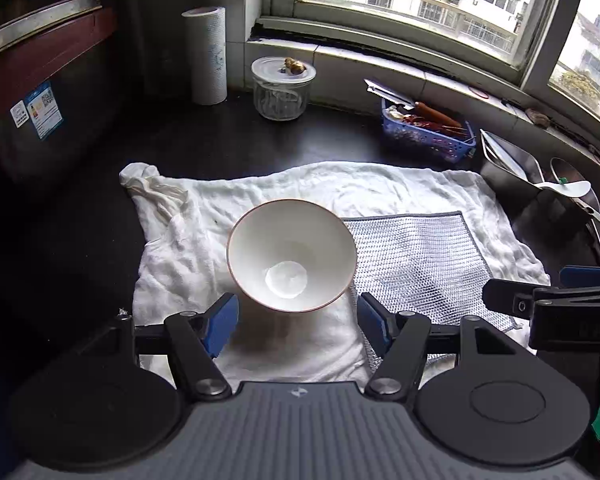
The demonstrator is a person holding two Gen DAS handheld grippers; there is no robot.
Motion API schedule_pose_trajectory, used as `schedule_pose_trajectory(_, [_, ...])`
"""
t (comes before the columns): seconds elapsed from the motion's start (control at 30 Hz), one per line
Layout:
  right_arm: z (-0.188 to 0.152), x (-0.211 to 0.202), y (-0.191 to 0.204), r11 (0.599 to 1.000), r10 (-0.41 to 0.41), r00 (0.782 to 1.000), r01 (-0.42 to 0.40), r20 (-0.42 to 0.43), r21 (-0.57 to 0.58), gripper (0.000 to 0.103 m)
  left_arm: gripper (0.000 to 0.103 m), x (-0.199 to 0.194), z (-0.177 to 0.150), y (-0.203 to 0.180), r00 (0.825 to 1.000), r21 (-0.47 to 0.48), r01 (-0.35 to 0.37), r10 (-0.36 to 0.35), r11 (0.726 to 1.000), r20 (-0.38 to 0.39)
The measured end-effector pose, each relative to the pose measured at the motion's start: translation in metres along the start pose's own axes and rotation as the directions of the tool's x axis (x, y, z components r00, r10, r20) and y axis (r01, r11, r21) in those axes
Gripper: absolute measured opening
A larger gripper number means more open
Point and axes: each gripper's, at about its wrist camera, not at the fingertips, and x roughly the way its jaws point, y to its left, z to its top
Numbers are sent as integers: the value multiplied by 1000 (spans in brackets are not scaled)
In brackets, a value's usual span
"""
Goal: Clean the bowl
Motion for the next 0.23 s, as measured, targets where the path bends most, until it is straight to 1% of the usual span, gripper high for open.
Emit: schedule_pose_trajectory(0.23, [-1, -7, 1, 1000, 20, 1000, -20, 5, 16, 102, 65, -6, 2, -1, 1000, 5, 17, -17, 1000, 17])
